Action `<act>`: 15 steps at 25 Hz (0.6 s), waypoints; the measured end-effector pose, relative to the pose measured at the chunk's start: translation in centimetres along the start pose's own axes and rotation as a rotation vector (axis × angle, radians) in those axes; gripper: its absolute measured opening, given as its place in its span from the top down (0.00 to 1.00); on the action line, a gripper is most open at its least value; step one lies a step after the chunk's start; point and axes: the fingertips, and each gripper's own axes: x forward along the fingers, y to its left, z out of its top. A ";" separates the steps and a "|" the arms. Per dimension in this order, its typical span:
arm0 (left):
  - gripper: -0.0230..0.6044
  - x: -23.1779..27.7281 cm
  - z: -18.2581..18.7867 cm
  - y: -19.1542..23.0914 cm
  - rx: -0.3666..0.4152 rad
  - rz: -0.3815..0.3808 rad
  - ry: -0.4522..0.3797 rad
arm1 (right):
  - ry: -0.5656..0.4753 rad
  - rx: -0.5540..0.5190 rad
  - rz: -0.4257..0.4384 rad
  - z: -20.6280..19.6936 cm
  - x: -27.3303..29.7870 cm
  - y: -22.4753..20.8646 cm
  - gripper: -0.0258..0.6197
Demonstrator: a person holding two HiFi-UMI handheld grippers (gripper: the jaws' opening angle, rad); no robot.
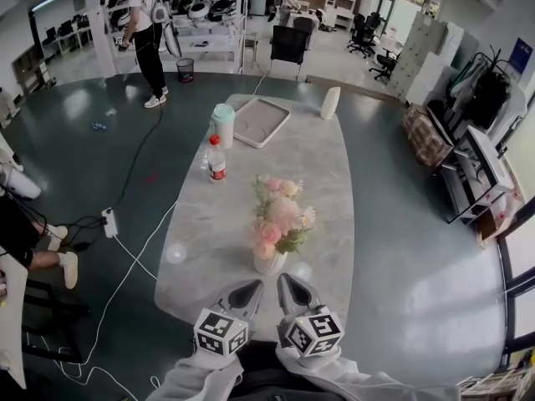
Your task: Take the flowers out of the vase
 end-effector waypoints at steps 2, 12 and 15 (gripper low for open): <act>0.96 -0.1 0.4 0.0 0.005 0.007 -0.004 | -0.010 -0.004 -0.003 0.5 -0.1 0.0 0.96; 0.96 1.1 2.4 0.5 -0.031 0.055 -0.030 | 0.008 -0.065 0.041 2.8 0.3 -0.5 0.96; 0.96 1.3 2.7 0.4 -0.038 0.066 -0.031 | 0.010 -0.073 0.043 3.3 0.3 -1.0 0.96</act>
